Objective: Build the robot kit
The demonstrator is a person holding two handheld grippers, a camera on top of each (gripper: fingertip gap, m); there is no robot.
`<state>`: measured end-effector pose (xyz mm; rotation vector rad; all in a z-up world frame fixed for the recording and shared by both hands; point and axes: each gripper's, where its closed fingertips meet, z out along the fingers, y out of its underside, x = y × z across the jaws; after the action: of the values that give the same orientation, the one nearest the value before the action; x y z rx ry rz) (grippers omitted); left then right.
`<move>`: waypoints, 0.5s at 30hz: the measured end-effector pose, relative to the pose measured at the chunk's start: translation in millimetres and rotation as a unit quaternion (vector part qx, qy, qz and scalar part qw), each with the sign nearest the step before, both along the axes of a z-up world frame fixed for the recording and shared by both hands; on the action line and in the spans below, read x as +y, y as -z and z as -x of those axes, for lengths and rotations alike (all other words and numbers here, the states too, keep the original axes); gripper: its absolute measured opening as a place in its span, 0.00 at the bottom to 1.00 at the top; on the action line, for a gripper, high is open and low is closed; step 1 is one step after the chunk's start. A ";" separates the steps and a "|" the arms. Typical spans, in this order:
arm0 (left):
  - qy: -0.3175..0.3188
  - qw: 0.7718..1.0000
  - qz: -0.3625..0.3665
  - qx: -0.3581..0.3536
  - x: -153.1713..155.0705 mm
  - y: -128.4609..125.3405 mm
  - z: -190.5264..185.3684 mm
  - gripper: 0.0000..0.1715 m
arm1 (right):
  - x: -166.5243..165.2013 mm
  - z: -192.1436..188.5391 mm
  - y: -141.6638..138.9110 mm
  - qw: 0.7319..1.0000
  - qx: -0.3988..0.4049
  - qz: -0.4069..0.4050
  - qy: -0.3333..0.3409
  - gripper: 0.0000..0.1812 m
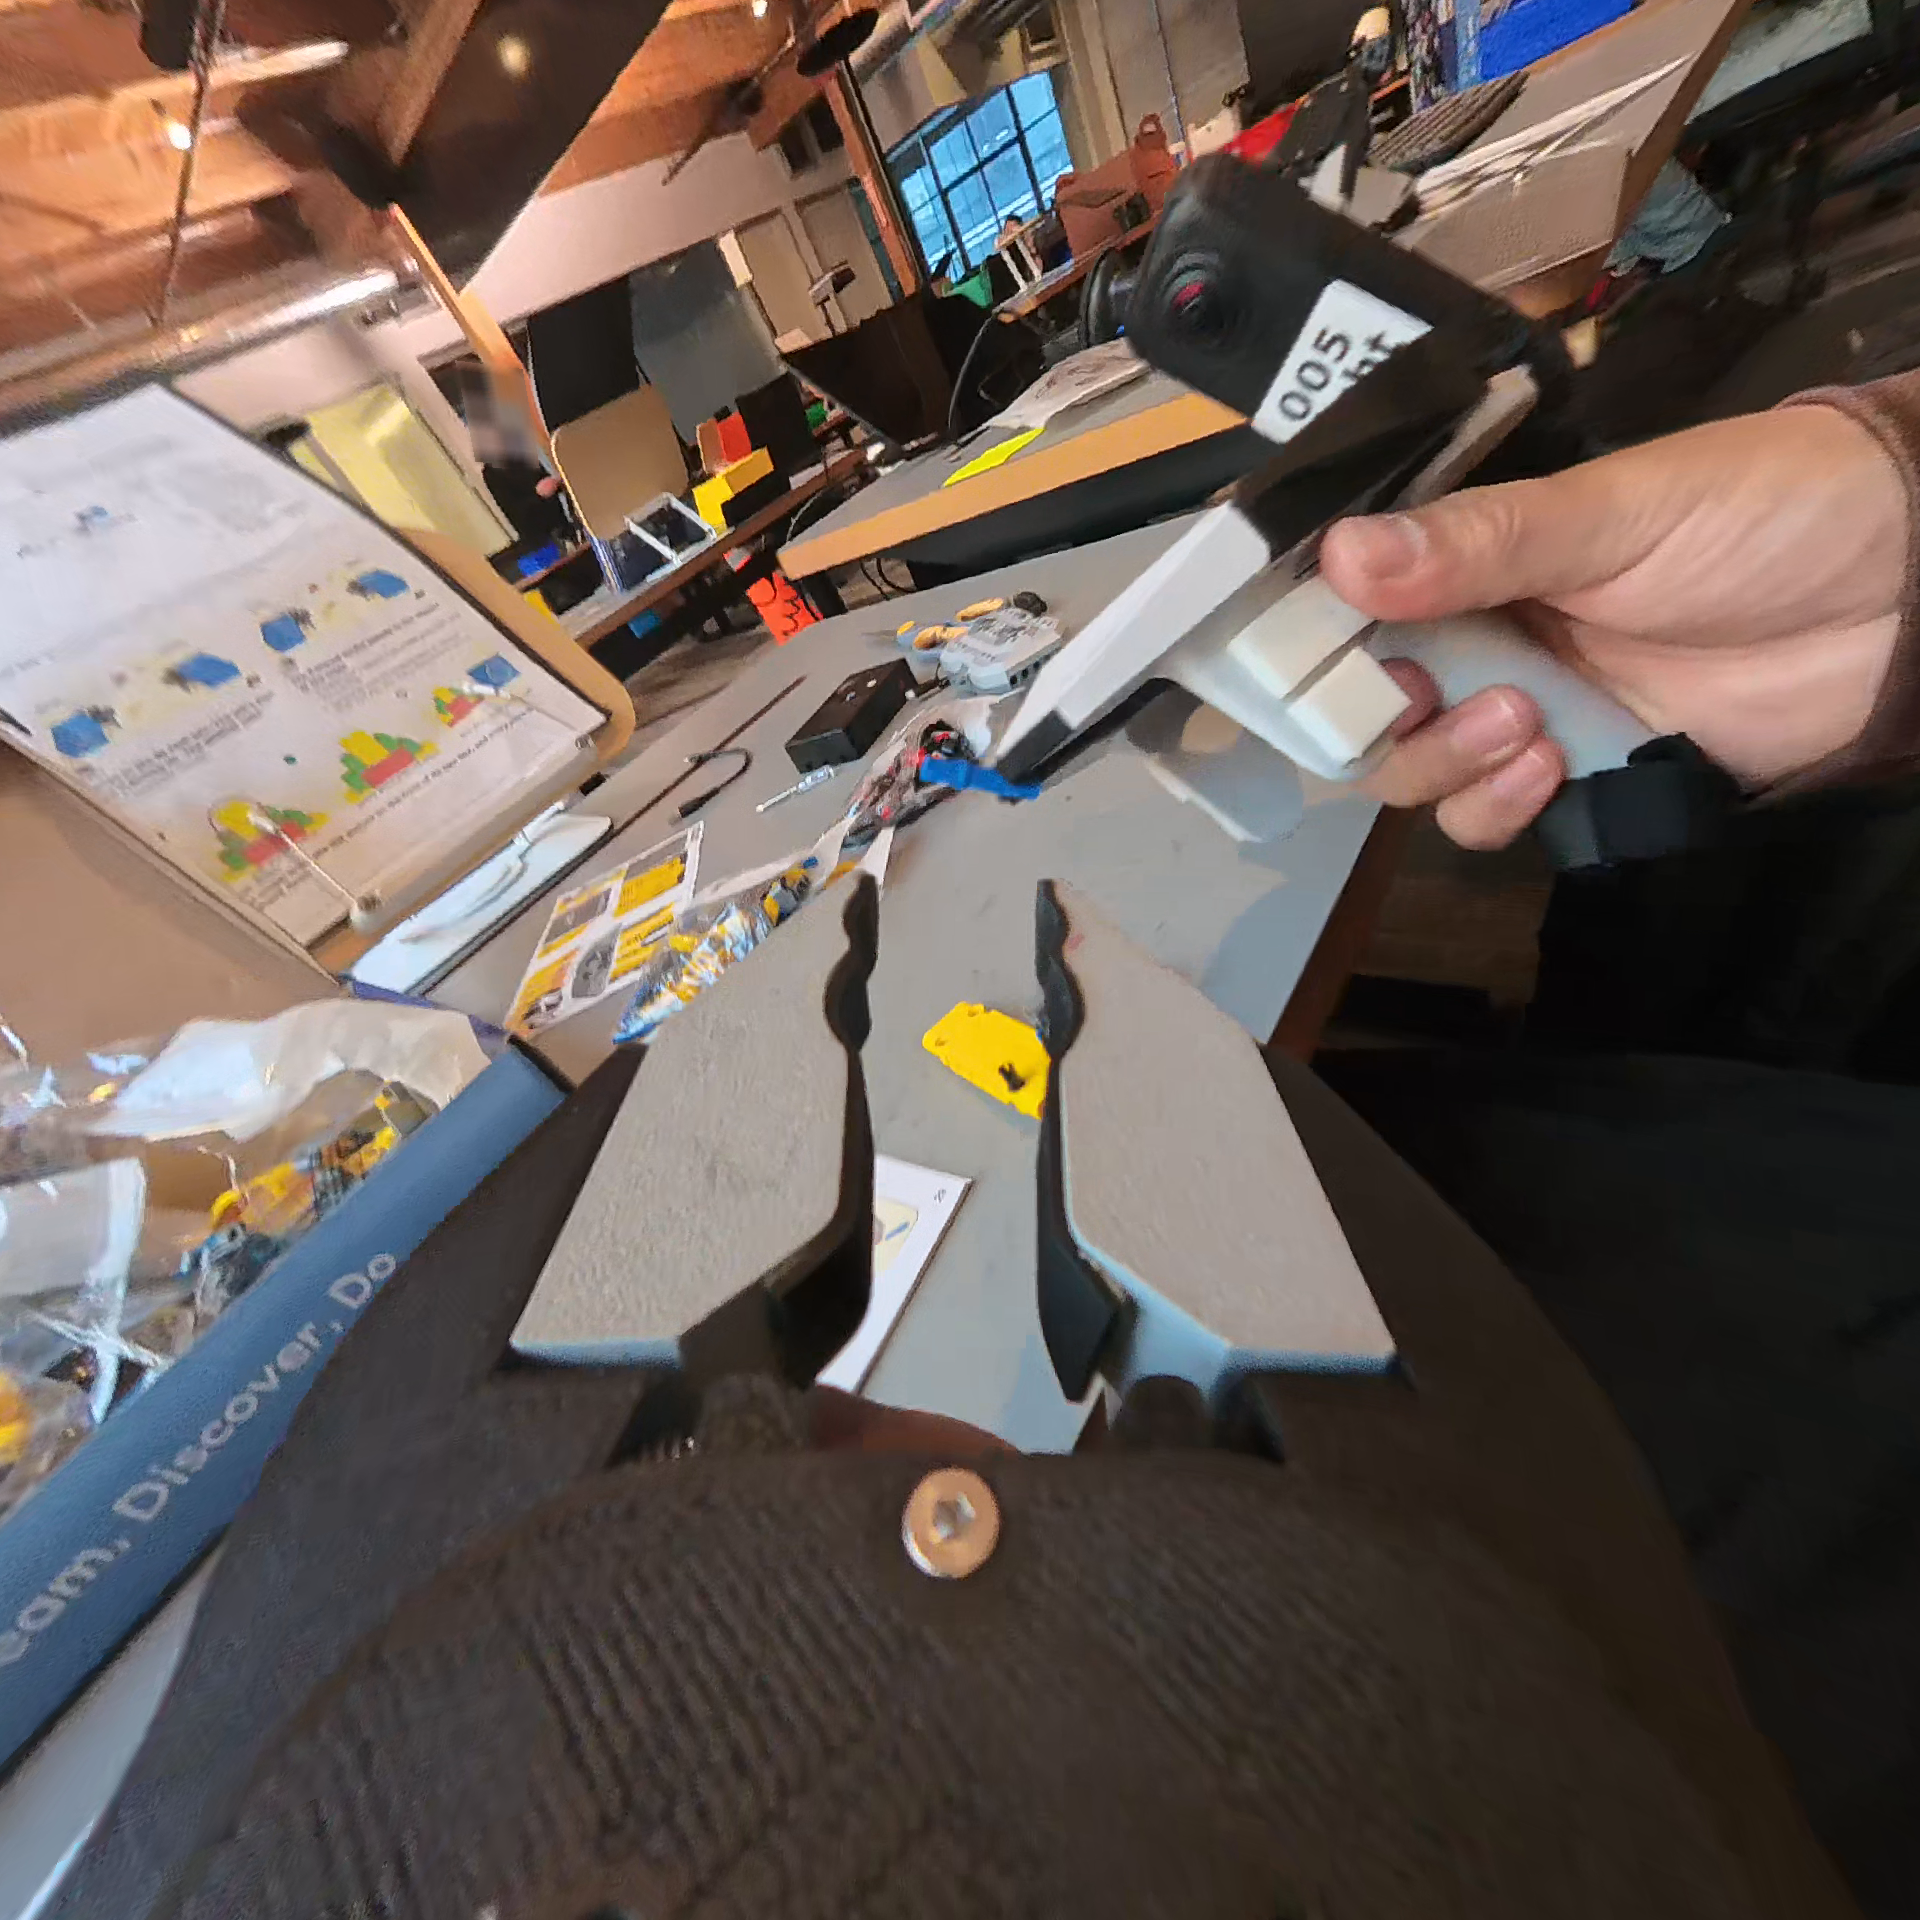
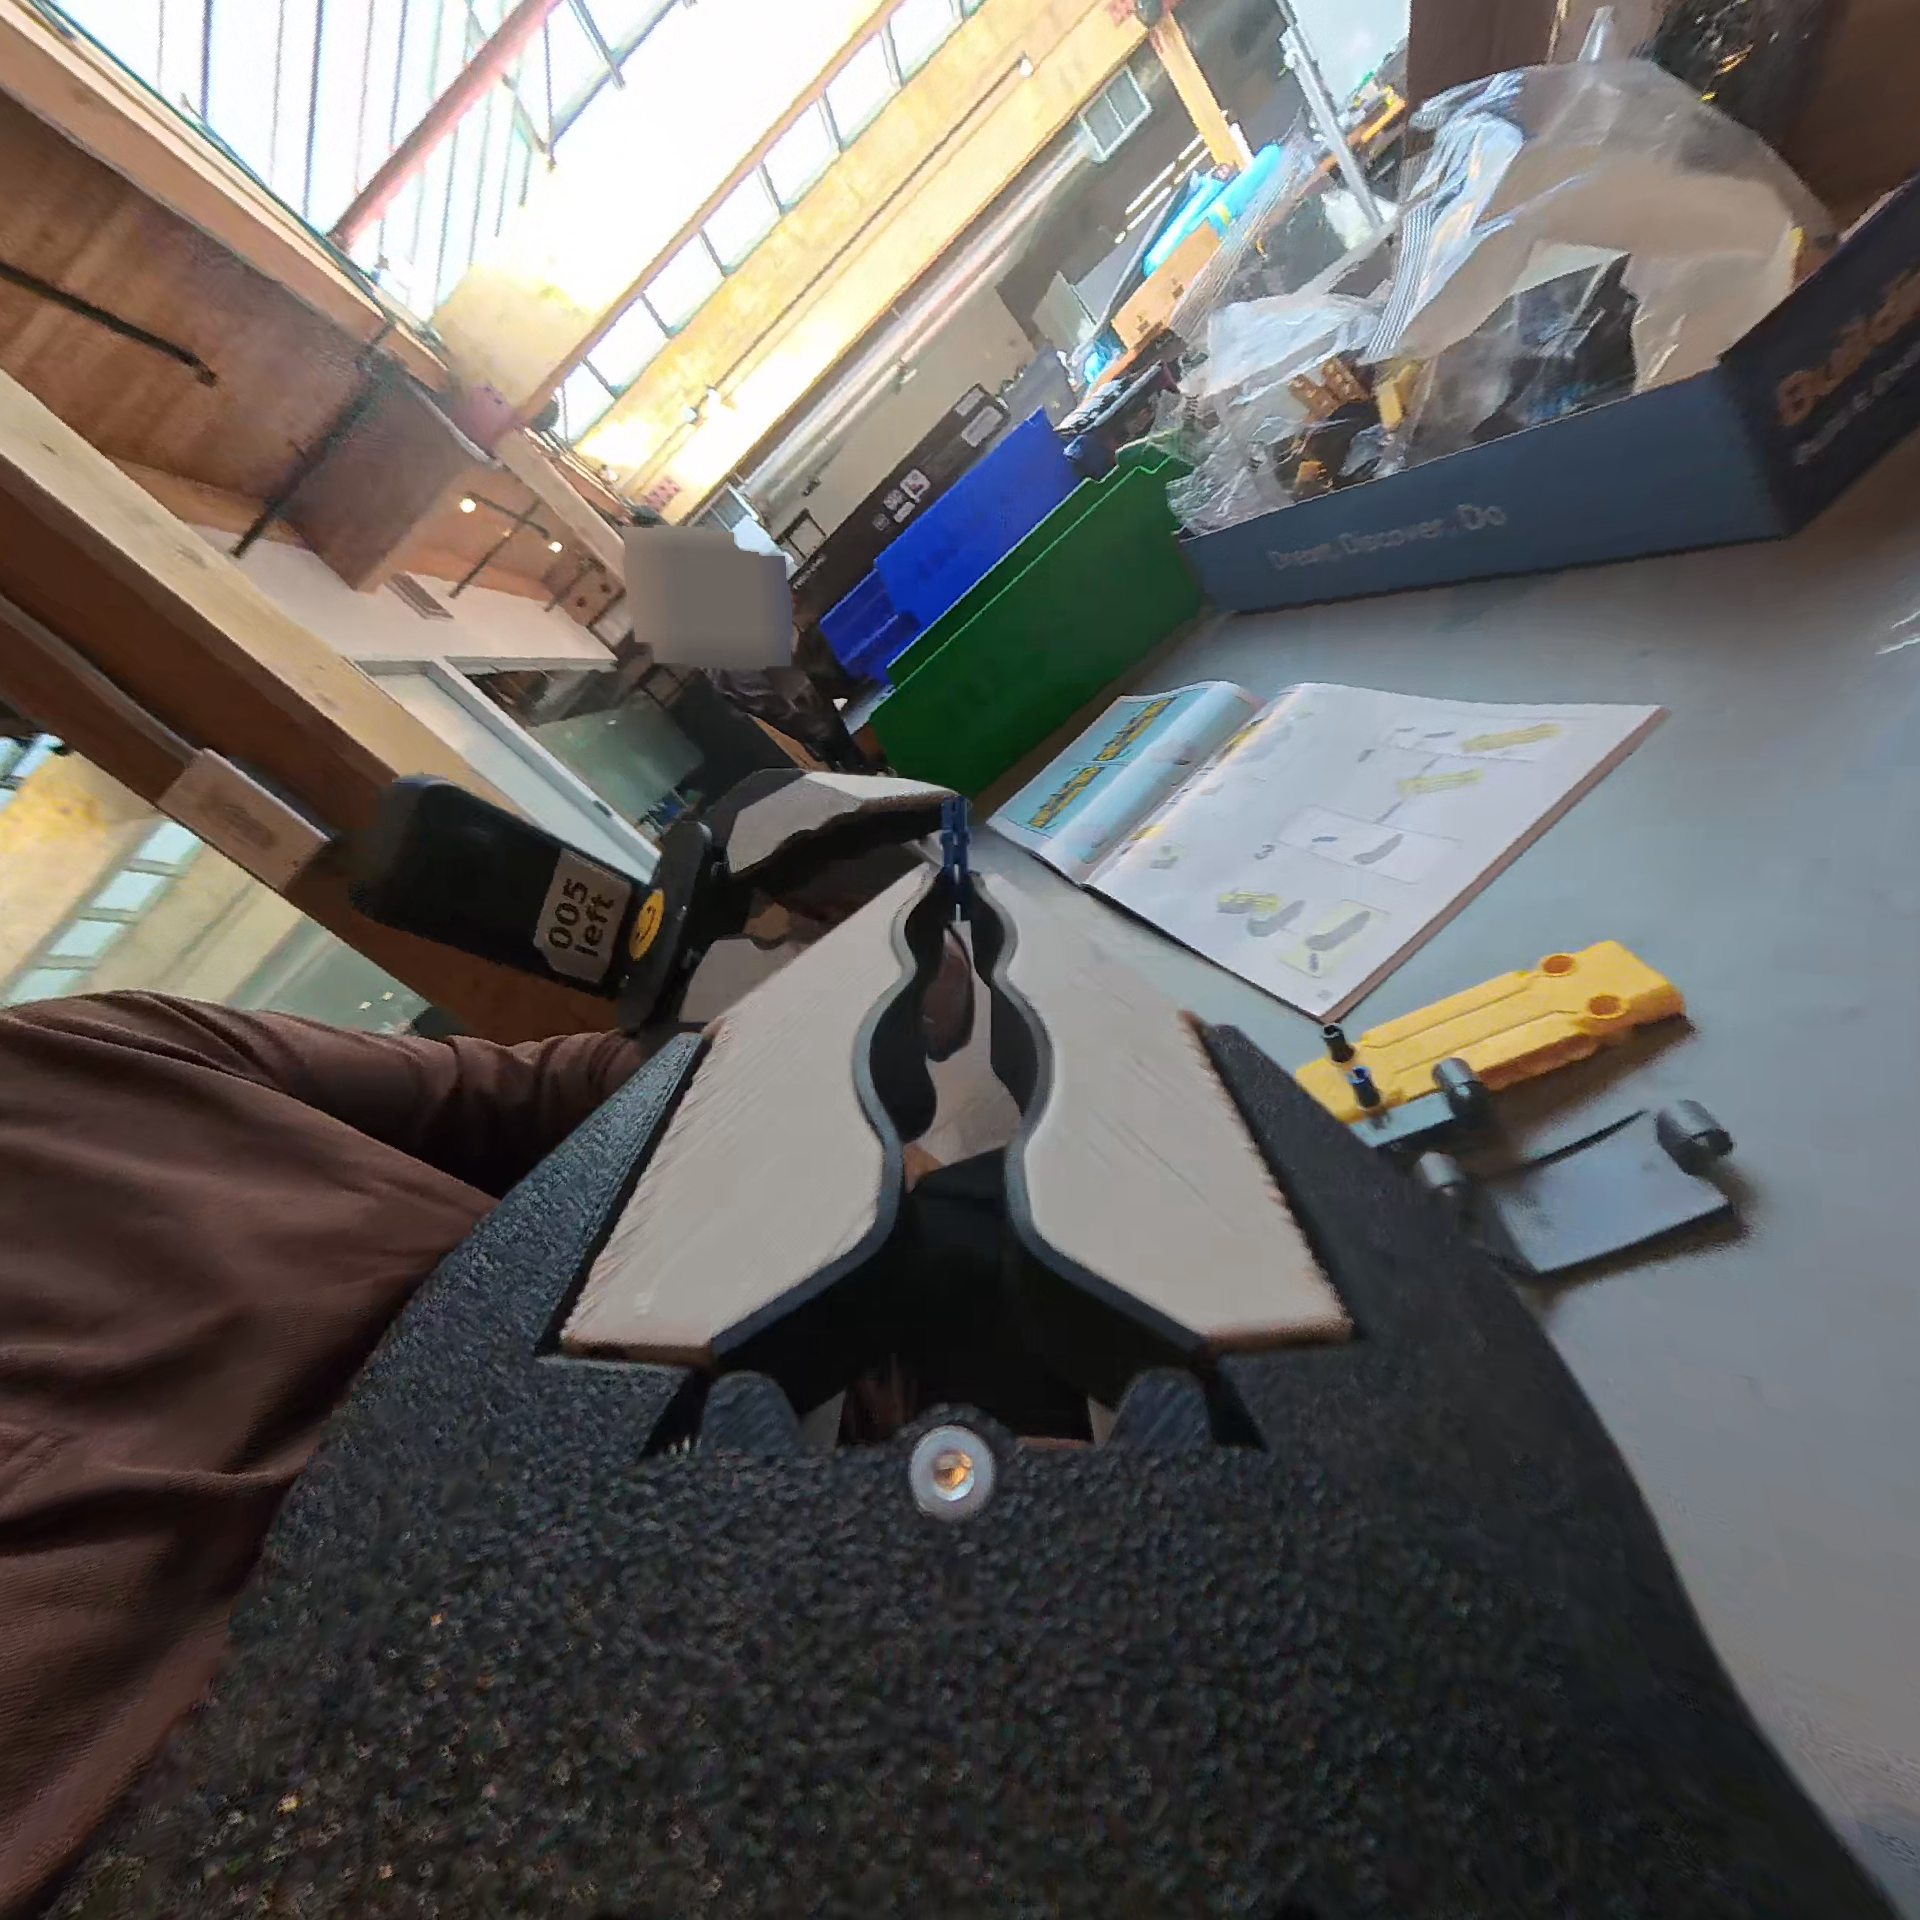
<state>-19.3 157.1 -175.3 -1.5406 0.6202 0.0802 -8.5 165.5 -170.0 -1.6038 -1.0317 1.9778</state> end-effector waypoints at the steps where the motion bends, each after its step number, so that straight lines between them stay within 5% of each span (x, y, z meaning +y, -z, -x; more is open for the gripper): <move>1: 0.001 1.000 -0.006 0.010 0.2 -0.3 -2.4 0.16 | -2.3 0.6 -1.9 1.000 0.006 0.017 -0.007 0.02; 15: -0.010 0.992 -0.048 0.113 6.4 8.1 -0.6 0.16 | -21.6 14.3 11.0 0.992 -0.006 0.104 -0.071 0.03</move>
<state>-18.8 163.5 -183.3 -1.4563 0.7685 0.2988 -22.8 143.9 -180.9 -1.6911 -0.9963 2.2370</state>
